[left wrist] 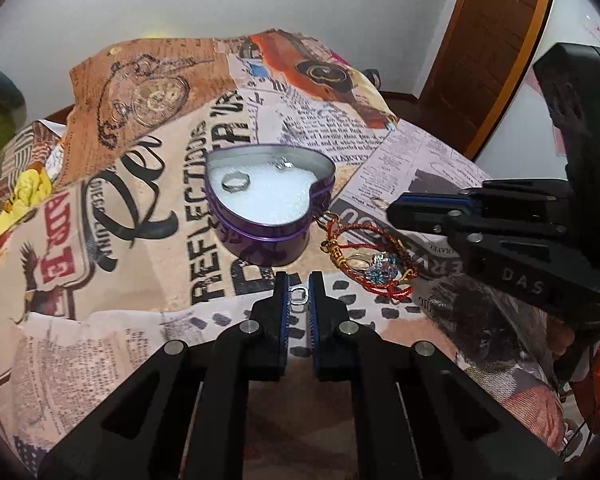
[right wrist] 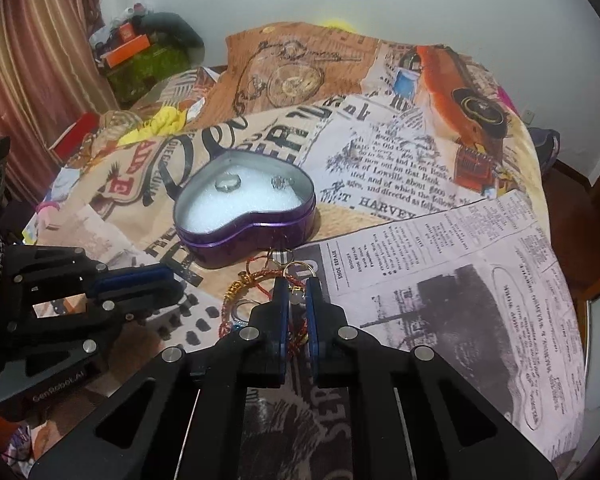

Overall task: Organize jewelry
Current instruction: 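Lower the ring into the tin with the left tool while the right tool lowers the earring in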

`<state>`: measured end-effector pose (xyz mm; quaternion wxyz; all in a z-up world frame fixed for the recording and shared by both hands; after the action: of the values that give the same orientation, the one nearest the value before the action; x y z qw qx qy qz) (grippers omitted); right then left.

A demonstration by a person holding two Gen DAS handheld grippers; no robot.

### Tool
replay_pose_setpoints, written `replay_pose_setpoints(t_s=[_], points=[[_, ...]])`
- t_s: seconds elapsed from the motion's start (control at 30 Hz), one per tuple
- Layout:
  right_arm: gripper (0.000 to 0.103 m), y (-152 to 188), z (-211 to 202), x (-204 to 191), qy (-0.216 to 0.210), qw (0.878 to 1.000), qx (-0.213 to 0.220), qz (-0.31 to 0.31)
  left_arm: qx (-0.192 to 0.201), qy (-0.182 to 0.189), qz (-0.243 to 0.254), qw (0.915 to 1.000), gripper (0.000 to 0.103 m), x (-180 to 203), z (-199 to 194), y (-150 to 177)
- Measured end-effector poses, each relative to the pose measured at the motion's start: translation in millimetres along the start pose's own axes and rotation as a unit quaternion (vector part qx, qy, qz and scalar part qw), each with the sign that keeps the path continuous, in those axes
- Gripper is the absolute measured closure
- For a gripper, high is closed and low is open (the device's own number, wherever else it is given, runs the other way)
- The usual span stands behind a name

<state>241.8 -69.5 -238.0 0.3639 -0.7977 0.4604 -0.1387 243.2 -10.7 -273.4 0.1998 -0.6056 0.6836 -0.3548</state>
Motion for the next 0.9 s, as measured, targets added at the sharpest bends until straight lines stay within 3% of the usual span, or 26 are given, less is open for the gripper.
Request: replay_pose_setpoints(t_s=[0.47, 0.9], points=[[0.095, -37.9, -34.3, -12.3, 0.002, 0.998, 0.061, 0.000, 0.060, -0.026, -0.005, 0.9979, 0.096, -21.2, -38.9, -41.7], [0.096, -57.7, -14.2, -24.5, -0.011, 0.997, 0.070, -0.009, 0.080, -0.025, -0.006, 0.9964, 0.096, -28.9, -29.6, -65.0]])
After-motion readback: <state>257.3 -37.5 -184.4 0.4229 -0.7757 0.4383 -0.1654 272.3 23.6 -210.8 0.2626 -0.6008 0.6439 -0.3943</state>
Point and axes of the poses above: each gripper's, at about its wrist camera, not at the fingertips, and z roughly the way its jaws point, x to its right, y to its underside, the point moved 10 cm from there along z, roughly the way its jaws point, and after that the axes turned 10 degrees about x, right-handed, at the moved point
